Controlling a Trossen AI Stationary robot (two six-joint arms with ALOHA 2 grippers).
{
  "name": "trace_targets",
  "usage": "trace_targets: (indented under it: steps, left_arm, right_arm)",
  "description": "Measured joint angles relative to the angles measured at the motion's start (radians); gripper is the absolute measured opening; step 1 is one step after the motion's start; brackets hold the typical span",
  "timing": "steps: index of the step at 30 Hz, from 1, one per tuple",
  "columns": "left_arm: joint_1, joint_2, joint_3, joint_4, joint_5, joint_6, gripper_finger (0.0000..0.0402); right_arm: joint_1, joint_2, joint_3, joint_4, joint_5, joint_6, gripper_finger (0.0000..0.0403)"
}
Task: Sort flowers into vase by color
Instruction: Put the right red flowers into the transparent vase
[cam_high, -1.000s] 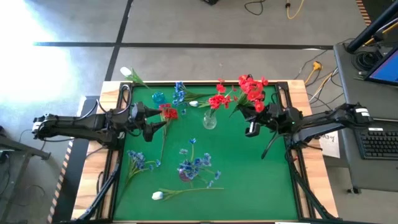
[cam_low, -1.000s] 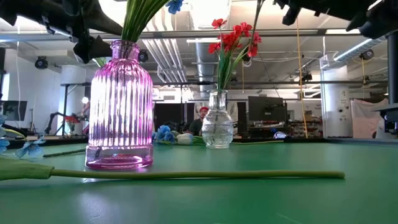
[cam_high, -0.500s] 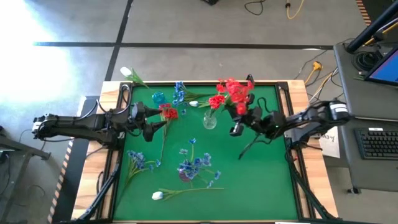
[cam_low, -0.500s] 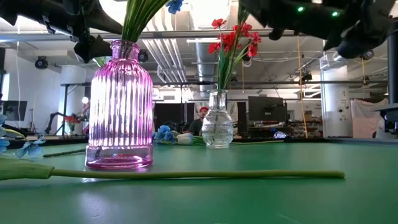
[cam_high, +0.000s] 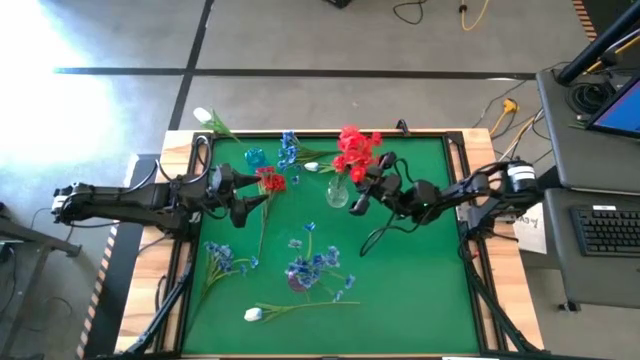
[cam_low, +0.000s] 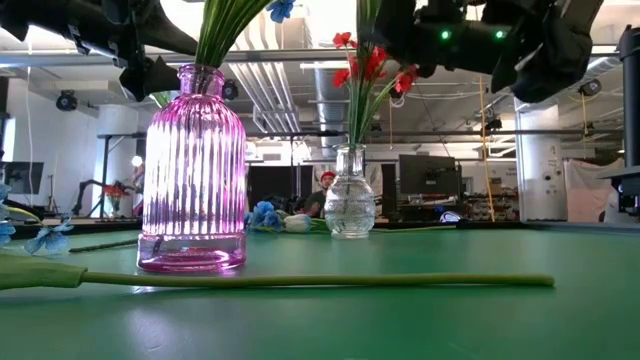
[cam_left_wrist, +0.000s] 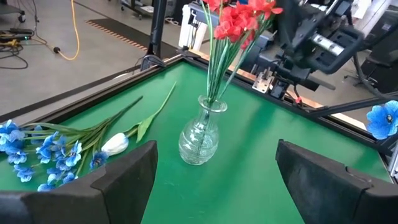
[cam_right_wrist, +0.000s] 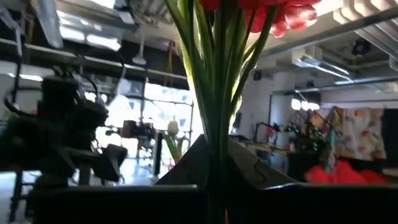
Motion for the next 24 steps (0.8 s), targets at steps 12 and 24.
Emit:
trace_targets:
  steps: [12, 24]
  left_arm:
    - [0.000, 0.000, 0.000, 0.000, 0.000, 0.005, 0.0315]
    - [0.000, 0.000, 0.000, 0.000, 0.000, 0.006, 0.0315]
  right_arm:
    - [-0.002, 0.029, 0.000, -0.044, 0.021, 0.036, 0.0018]
    - [-0.002, 0.028, 0.000, -0.098, 0.021, 0.063, 0.0045]
